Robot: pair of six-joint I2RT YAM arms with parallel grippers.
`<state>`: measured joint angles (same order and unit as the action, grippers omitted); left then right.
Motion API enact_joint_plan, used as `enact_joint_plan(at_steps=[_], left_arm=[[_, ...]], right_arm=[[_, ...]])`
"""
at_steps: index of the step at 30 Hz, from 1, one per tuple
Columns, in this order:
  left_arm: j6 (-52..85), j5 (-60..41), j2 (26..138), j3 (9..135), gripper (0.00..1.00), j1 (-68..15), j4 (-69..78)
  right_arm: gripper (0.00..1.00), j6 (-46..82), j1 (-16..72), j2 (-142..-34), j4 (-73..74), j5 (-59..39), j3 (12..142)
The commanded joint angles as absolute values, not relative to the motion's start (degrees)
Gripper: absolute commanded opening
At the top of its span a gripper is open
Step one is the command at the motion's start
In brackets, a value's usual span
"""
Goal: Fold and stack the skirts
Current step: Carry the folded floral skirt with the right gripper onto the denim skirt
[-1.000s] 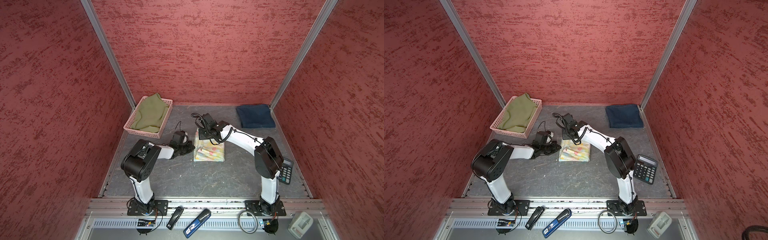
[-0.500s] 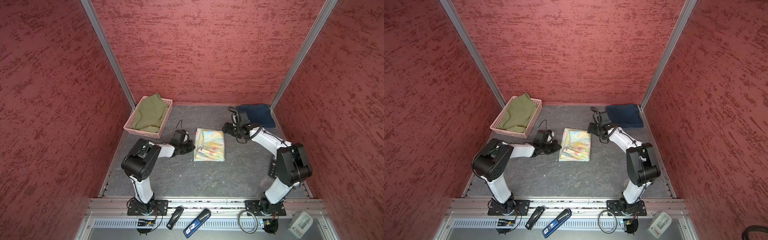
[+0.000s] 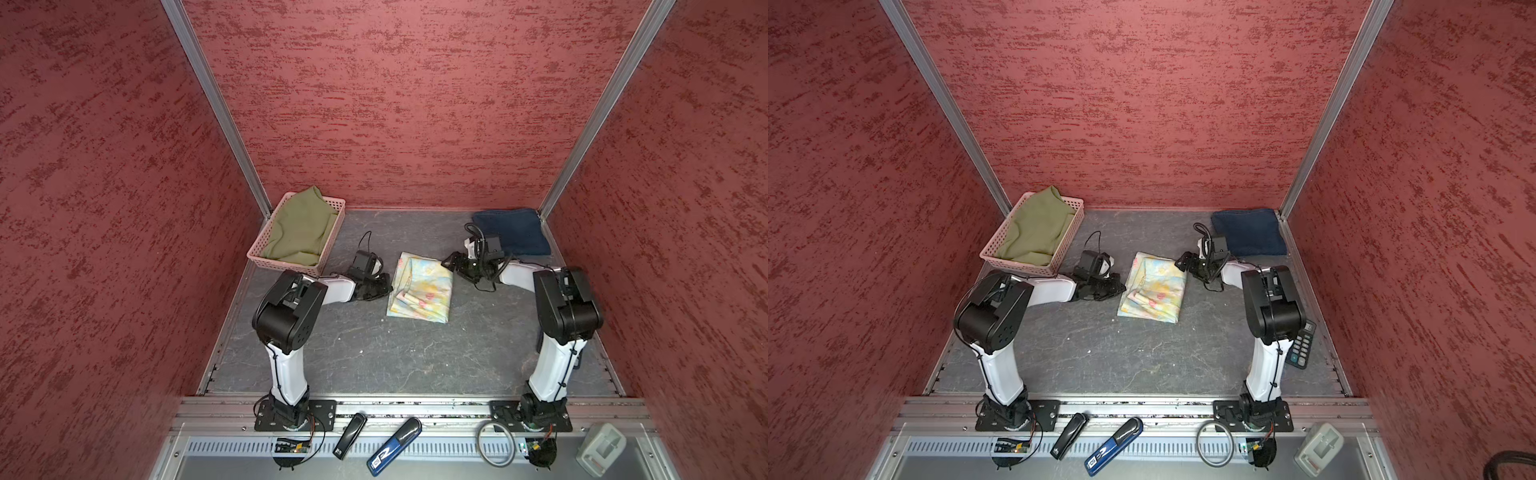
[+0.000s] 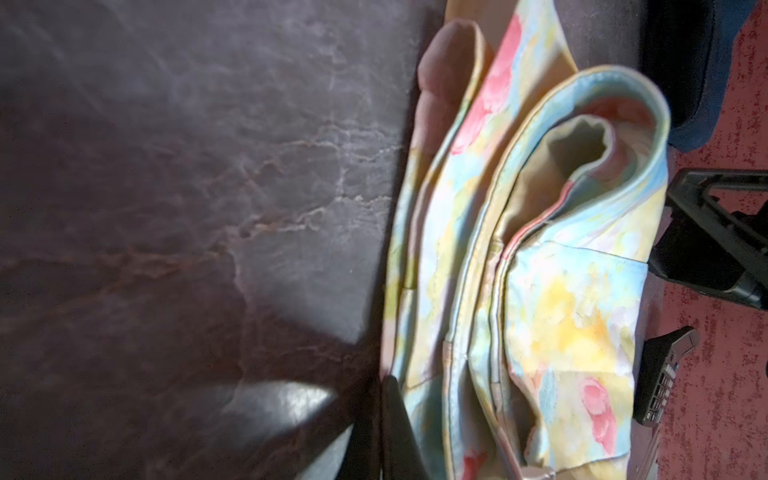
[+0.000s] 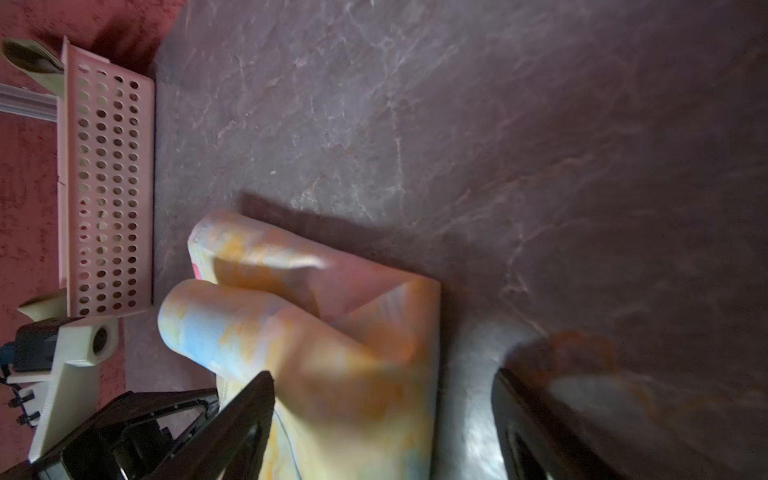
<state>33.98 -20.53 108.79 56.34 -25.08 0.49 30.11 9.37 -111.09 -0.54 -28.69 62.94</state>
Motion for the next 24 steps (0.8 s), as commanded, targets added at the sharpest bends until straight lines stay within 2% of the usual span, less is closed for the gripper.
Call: enact_joint_plan(at_steps=[1,5,8,10,12,13,24], left_arm=[[32.5,-18.7,110.9,56.9,0.0,-24.9,-3.9],[32.0,-18.6,111.4,58.1,0.0,-24.8,-4.6],[32.0,-18.5,111.5,58.7,0.0,-24.6,-4.6],[32.0,-18.7,111.6,59.1,0.0,-24.6,-4.7],[31.9,-18.9,111.9,59.6,0.0,-24.6,-4.8],[31.9,-19.0,112.0,59.9,0.0,-24.5,-5.0],[31.2,-20.1,108.7,61.5,0.0,-23.4,-5.4]], right_arm=[[0.81,30.7,9.3,-113.6,3.7,-31.1,62.7],[0.73,31.4,9.6,-116.0,6.0,-33.6,63.6],[0.48,32.4,9.8,-116.7,10.5,-34.7,61.8],[0.23,32.7,10.0,-115.7,13.9,-34.8,60.6],[0.03,32.3,10.3,-114.6,15.0,-34.2,61.1],[0.0,32.3,10.3,-113.9,15.5,-33.8,61.5],[0.0,30.5,8.2,-110.1,5.4,-21.2,75.1]])
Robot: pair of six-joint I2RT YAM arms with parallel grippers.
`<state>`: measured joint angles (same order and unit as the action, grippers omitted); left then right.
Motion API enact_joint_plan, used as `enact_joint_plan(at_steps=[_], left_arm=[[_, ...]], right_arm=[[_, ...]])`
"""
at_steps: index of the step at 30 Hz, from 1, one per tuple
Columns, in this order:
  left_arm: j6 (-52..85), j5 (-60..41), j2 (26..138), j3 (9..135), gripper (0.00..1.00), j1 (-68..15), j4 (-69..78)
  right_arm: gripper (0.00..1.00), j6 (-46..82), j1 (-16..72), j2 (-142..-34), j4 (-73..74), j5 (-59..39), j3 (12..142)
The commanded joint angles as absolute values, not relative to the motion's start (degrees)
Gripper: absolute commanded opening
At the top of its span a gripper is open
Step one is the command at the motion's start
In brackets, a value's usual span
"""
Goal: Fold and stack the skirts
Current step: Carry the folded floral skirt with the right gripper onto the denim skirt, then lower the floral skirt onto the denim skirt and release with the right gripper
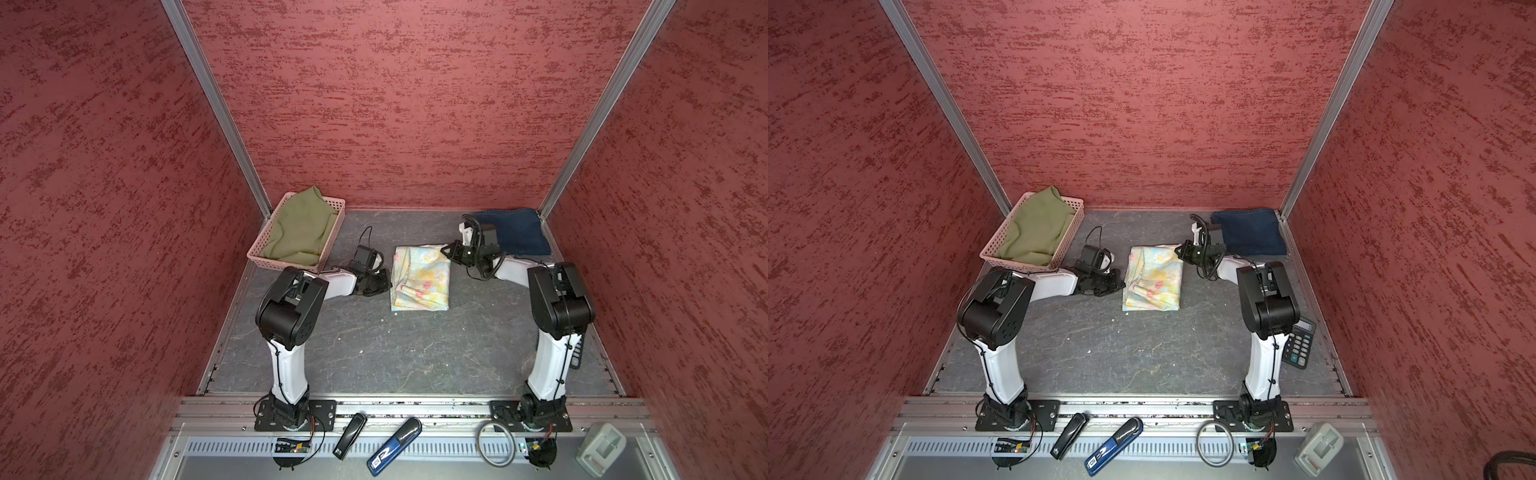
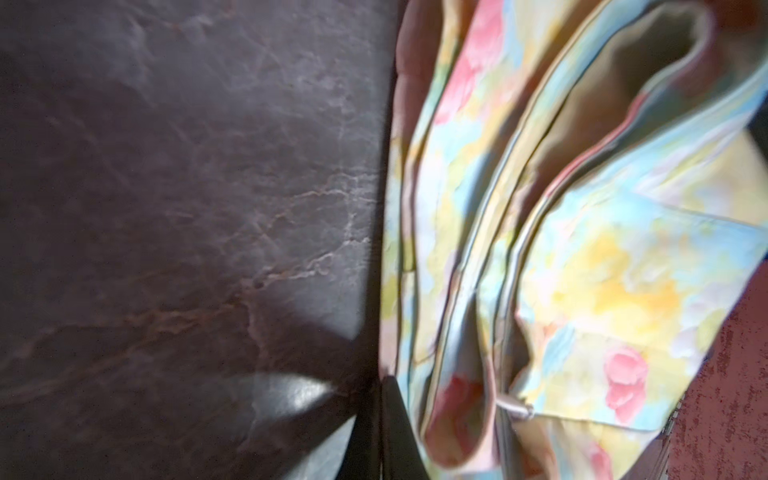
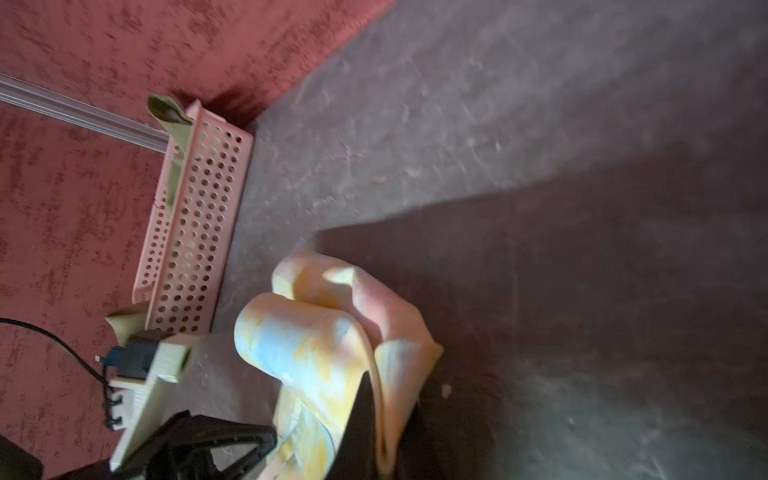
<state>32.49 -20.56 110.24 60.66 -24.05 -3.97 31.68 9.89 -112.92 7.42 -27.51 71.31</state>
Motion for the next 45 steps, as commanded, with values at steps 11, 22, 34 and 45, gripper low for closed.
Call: enact_joint_plan(at_steps=[11,22,34,45], left_arm=[[32.3,-21.7,106.5,60.5,0.0,-23.4,-3.4],[33.0,-22.3,106.9,60.4,0.0,-24.2,-2.7],[32.6,-21.5,105.7,60.0,0.0,-24.7,-3.7],[32.5,-20.7,105.4,61.3,0.0,-25.3,-4.9]], right_arm=[[0.0,28.5,-1.0,-113.5,0.1,-11.1,90.6],[0.0,23.4,-6.0,-119.9,-7.0,-7.5,106.2],[0.0,36.3,-15.2,-118.0,5.5,-5.1,98.5],[0.0,53.0,-15.2,-118.7,14.8,-0.5,99.0]])
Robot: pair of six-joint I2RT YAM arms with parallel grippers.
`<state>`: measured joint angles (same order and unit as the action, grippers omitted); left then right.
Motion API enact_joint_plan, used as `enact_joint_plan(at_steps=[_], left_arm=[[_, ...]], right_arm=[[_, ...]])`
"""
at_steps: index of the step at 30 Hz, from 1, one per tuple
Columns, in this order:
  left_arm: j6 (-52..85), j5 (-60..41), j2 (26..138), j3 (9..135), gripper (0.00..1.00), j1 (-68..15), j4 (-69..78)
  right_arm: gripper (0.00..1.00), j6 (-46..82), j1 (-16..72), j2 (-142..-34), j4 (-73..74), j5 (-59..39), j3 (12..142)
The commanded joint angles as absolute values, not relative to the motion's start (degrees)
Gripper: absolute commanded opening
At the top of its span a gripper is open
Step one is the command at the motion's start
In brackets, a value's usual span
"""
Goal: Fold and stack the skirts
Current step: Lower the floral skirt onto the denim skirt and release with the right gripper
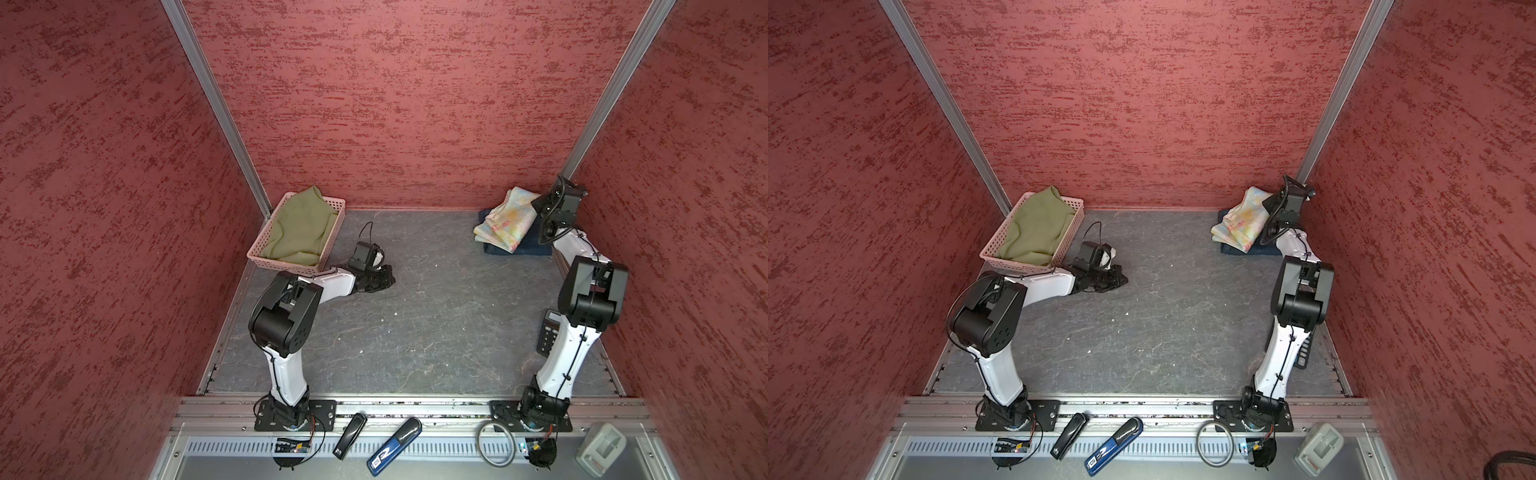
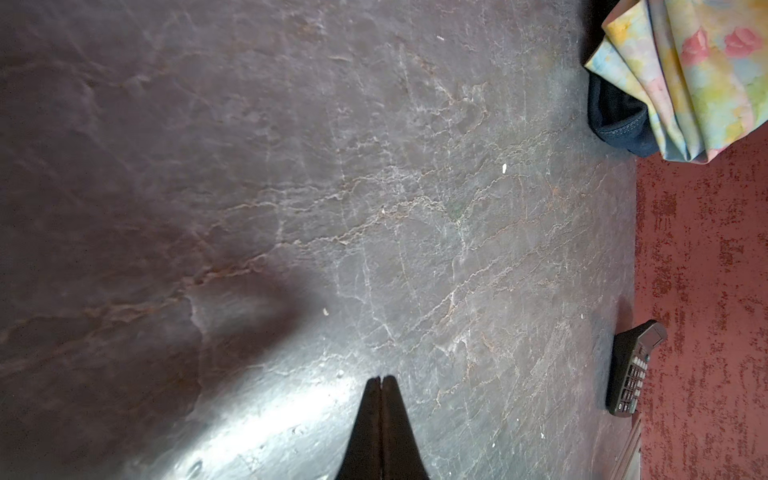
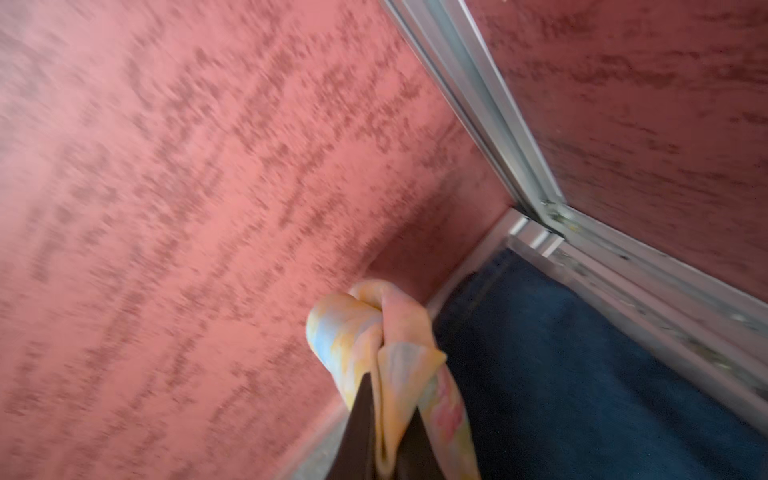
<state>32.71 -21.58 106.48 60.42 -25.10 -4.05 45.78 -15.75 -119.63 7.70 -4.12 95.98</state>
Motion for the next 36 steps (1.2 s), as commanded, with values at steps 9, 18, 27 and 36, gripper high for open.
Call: enact_joint_plan(at_steps=[9,18,27,36], left_arm=[[32.5,-20.5,104.8,60.7,0.0,-25.2,-4.8],[32.9,-21.0,104.9,59.7,0.0,-25.5,-3.8],[33.2,-21.2,104.9,58.4,0.0,-25.5,-2.9],[32.6,-20.6,104.9,59.2,0.3,-25.4,-4.4]], right_arm=[[0.0,61.9,-15.9,-118.0,15.6,7.2,98.5],[0.0,68.9,-18.0,-111.3,15.8,12.8,77.5],[0.16,60.8,-21.1,-113.8,8.9,7.5,80.3],[0.92,45.8,-21.3,-116.7,-13.5,7.4,98.0]])
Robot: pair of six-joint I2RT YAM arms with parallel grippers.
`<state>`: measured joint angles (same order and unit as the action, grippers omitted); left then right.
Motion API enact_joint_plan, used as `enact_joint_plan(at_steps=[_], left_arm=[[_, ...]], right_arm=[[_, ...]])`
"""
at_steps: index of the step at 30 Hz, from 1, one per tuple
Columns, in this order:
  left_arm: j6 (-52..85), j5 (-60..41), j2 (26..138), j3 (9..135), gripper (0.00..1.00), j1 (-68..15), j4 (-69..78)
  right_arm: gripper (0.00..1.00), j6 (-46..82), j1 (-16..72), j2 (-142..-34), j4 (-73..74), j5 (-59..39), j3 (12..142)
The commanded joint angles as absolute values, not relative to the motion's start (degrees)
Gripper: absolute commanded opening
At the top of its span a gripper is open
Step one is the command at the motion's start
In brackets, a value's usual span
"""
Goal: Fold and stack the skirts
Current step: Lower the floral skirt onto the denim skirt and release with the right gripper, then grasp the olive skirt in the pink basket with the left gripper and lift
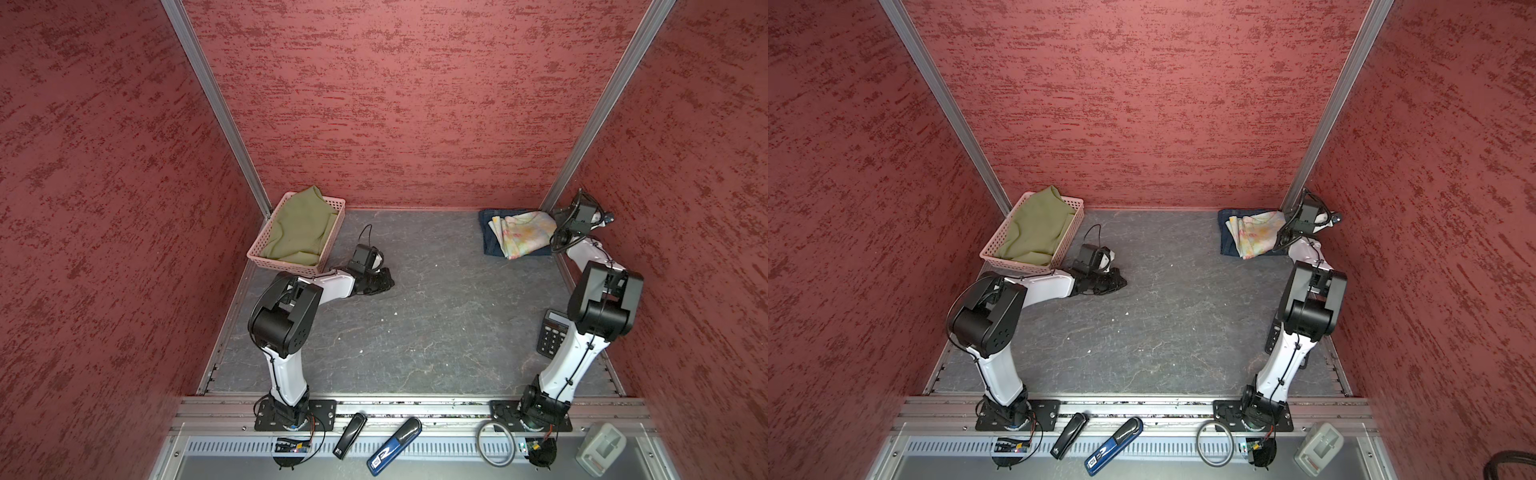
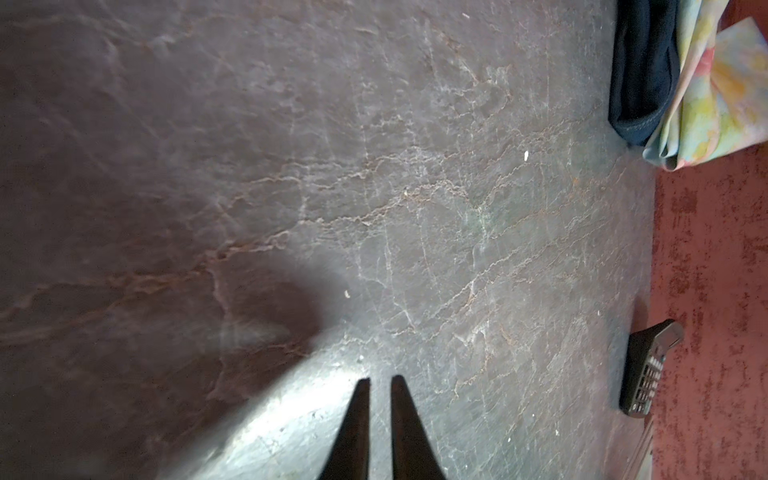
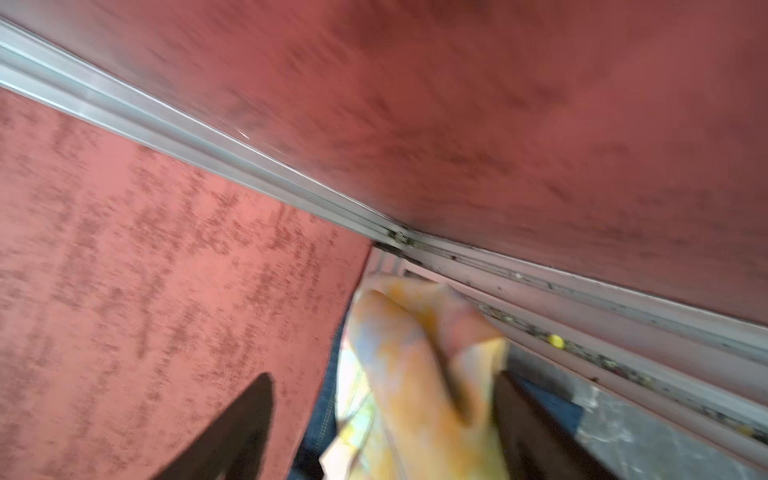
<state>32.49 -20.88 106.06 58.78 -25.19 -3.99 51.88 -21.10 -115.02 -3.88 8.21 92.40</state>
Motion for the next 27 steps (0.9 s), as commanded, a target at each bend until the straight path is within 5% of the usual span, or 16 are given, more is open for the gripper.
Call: enact_joint_plan(at_steps=[1,8,11,19,27], left_arm=[[32.4,-20.4,104.9,59.5,0.37,-25.3,-4.8],[28.8,-16.1,101.4,62.2,0.85,-25.6,-9.7],[26.4,-13.5,98.8,66.4,0.97,-25.9,-14.5],[21.4,0.2,94.5,86.2,0.97,-23.2,-36.0],[23.1,2.6,96.0,93.6,0.89,-5.8,-49.8]], right_arm=[[0.95,43.7,-21.1,-117.5,-15.6,6.7,100.5],[0.99,32.3,-16.9,-121.2,-27.0,5.3,113.4],[0.99,27.8,-12.4,-121.0,-28.0,5.6,115.0],[0.99,20.1,1.4,-111.9,-20.7,2.3,101.8],[0.94,19.7,10.9,-95.2,-5.9,-3.3,74.8]])
